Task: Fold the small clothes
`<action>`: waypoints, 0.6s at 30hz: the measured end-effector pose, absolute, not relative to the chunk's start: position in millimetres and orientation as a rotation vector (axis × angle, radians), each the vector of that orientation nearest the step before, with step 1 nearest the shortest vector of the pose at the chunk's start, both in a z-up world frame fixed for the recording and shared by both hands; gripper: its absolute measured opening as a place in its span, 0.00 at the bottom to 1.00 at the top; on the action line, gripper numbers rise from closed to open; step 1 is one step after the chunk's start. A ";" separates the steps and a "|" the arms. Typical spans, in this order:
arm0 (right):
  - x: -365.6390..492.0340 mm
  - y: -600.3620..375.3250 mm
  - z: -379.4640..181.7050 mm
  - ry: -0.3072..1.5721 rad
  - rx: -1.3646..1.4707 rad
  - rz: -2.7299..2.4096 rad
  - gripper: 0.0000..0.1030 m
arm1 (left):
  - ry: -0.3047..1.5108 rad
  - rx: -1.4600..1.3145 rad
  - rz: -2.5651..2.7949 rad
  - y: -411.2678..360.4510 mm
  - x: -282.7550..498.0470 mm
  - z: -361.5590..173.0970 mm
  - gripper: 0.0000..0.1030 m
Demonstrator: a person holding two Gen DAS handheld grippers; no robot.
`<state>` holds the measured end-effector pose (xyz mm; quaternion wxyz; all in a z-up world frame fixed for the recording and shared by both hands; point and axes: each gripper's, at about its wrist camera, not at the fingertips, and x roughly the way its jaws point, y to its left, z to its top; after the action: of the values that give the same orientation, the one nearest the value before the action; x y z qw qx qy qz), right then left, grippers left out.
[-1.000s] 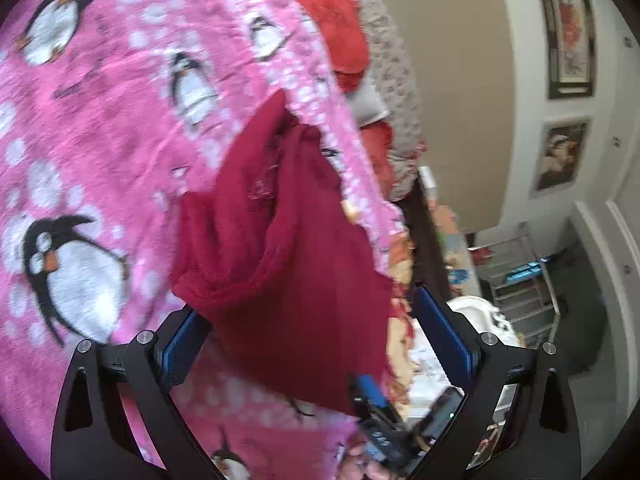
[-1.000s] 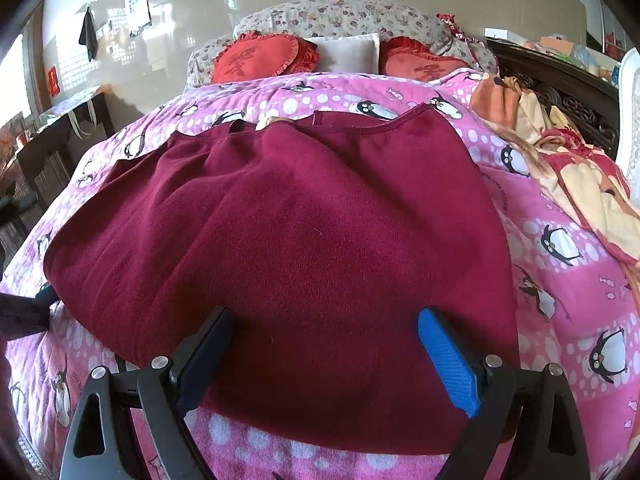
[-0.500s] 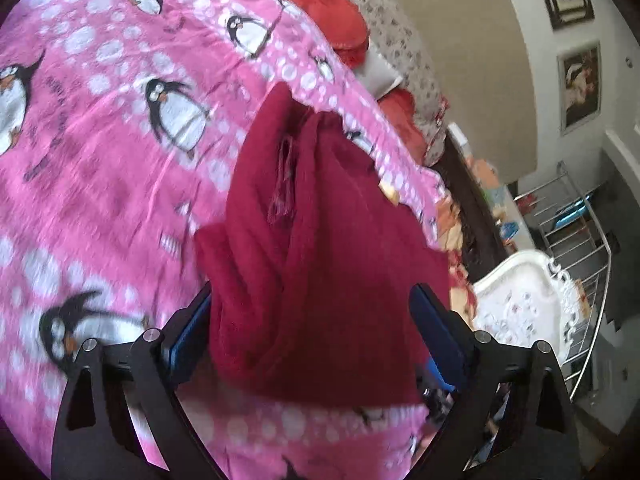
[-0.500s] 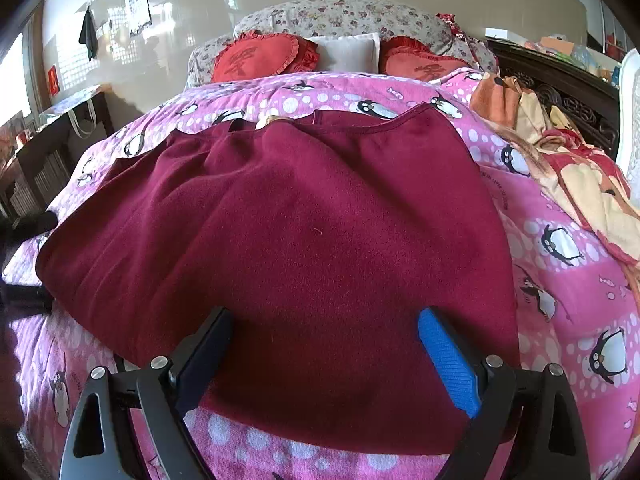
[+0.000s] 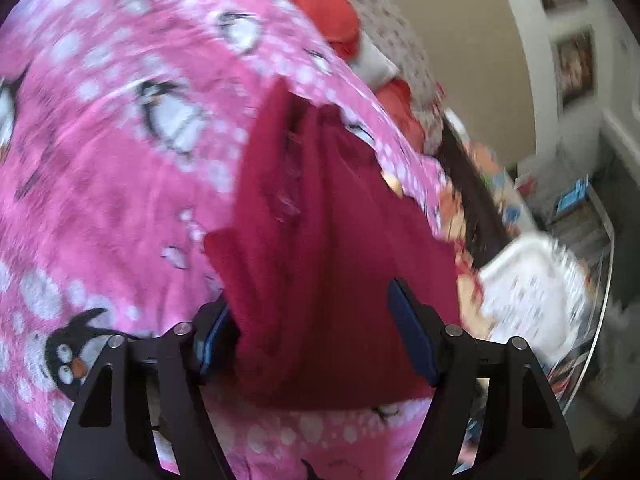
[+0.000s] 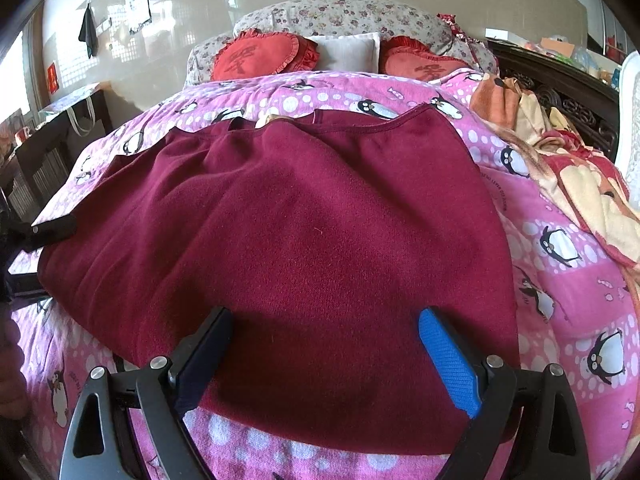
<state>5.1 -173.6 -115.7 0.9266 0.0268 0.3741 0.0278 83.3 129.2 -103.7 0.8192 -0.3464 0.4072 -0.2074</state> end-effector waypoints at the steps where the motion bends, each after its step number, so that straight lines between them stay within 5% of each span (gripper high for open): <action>1: 5.3 -173.7 -115.6 0.769 0.055 0.057 0.91 | 0.866 -0.723 -0.440 126.3 81.5 -102.4 0.65; 5: 9.1 -173.1 -111.1 0.808 0.052 0.054 0.91 | 0.840 -0.635 -0.424 120.7 79.0 -98.2 0.64; 12: 58.7 -148.2 -24.5 0.787 0.114 0.187 0.90 | 0.809 -0.490 -0.284 106.0 76.0 -103.9 0.34; 18: 159.2 -87.4 -12.4 0.935 0.295 0.517 0.90 | 0.753 -0.307 -0.192 92.6 63.6 -94.5 0.27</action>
<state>159.2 -87.4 -12.4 0.8503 0.1401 0.4439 0.2455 63.6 92.6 -94.5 0.9139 -0.1493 0.3657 -0.0933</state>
